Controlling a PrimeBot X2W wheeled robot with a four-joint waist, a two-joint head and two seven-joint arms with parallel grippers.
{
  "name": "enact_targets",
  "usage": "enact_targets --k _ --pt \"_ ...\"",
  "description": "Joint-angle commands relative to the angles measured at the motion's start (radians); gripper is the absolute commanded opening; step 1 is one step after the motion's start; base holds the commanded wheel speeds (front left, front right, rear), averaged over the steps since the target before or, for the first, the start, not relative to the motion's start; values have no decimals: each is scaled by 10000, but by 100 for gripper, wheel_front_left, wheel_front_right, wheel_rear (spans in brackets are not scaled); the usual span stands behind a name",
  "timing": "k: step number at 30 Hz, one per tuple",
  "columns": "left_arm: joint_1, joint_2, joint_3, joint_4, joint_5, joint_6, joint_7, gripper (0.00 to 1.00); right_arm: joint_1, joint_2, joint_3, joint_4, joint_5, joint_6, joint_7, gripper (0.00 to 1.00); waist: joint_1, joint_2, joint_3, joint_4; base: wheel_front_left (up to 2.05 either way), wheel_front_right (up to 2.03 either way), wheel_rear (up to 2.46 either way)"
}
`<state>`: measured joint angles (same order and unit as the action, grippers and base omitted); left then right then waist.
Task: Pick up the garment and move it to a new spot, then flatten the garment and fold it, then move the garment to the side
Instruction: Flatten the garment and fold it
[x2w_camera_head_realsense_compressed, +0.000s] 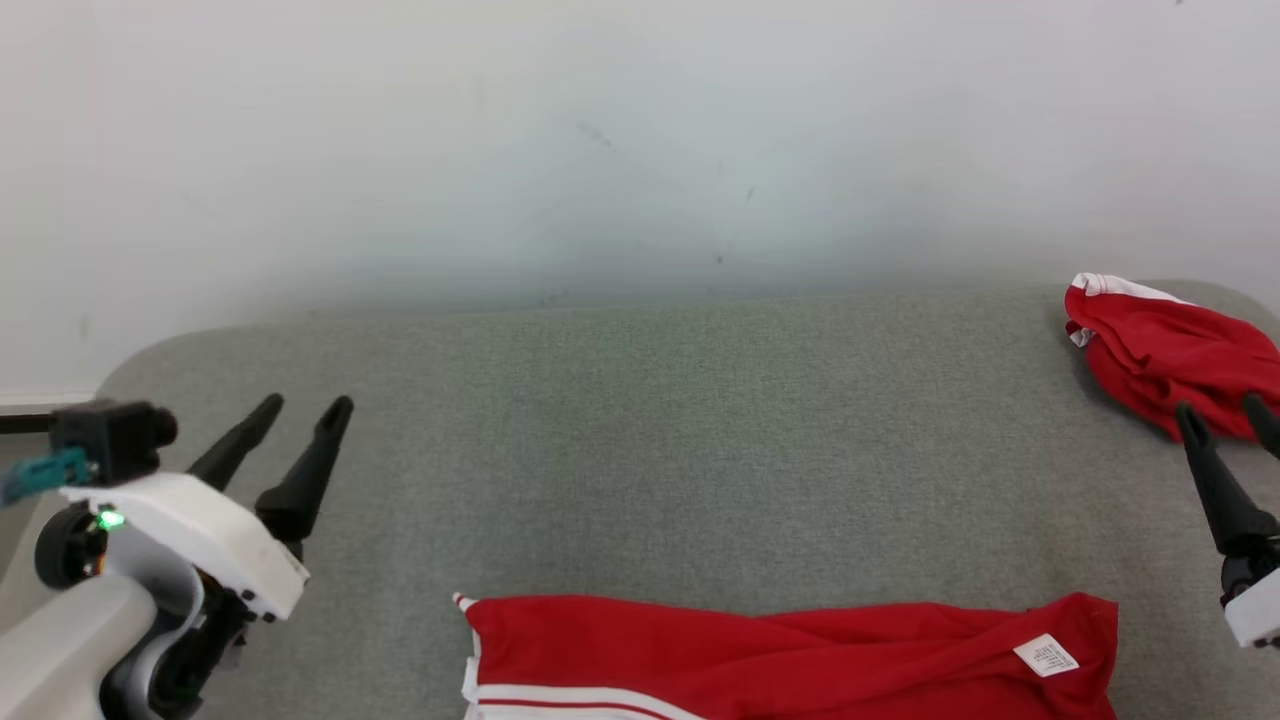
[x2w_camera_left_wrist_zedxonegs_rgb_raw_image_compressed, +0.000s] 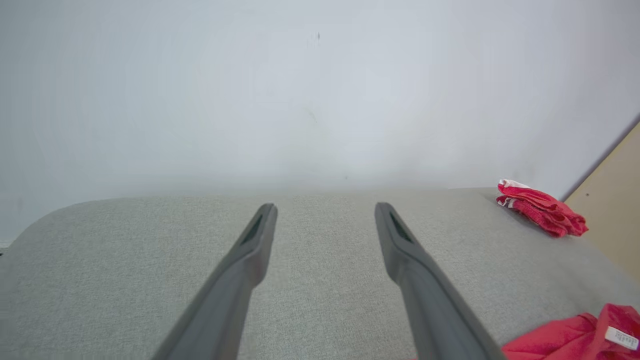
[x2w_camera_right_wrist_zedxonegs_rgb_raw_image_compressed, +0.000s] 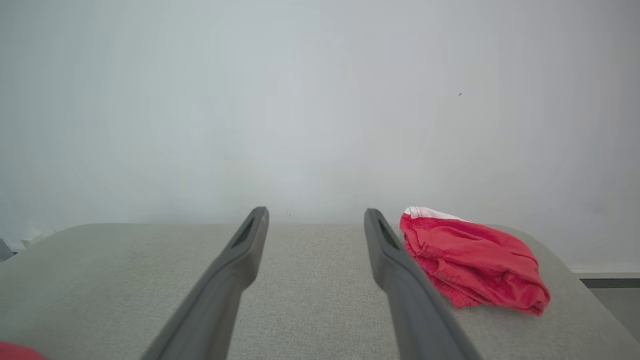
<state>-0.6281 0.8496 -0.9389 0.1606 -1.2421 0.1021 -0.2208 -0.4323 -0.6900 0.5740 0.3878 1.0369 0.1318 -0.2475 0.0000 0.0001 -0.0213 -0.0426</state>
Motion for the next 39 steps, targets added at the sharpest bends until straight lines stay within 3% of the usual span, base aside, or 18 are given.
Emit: enact_targets --k 1,4,10,15,19,23,24,31,39 --pt "422 -58 286 -154 215 323 -284 100 449 261 -521 -34 -413 -25 -107 100 0 -1 -4 25 0 0 0" --pt "1188 -299 1135 -538 513 876 -438 100 1289 1052 -1602 -250 -1133 -25 -163 100 0 -1 -2 69 0 0 0" --pt "3409 -1569 3751 -1792 3018 1686 -433 100 3151 2561 -3770 -1147 -2846 -25 -172 100 0 -1 22 140 0 0 0" --pt "5494 -2900 5472 -2460 5123 1761 -435 100 4309 3785 -5047 -1973 -4074 -25 -174 100 0 -1 44 78 0 0 0" --pt "6616 -4074 6464 -2498 6171 1482 -436 100 4802 4344 -5359 -2079 -4685 -25 -175 100 0 -1 36 32 0 0 0" --pt "7161 -5194 7212 -2130 6929 829 -436 100 5012 4591 -5406 -1711 -4936 -25 -175 100 0 -1 44 49 0 0 0" --pt "7161 -5194 7212 -2130 6929 829 -436 100 5012 4591 -5406 -1711 -4936 -25 -175 100 0 -1 44 49 0 0 0" --pt "7098 -6315 7847 -1458 7841 -343 -437 100 4568 4604 -5375 -792 -4928 -25 423 100 0 -1 102 132 0 0 0" --pt "6793 -6925 8335 -940 8469 -1136 -437 100 3794 4550 -5110 778 -4590 -25 2389 100 0 -1 189 256 0 0 0"
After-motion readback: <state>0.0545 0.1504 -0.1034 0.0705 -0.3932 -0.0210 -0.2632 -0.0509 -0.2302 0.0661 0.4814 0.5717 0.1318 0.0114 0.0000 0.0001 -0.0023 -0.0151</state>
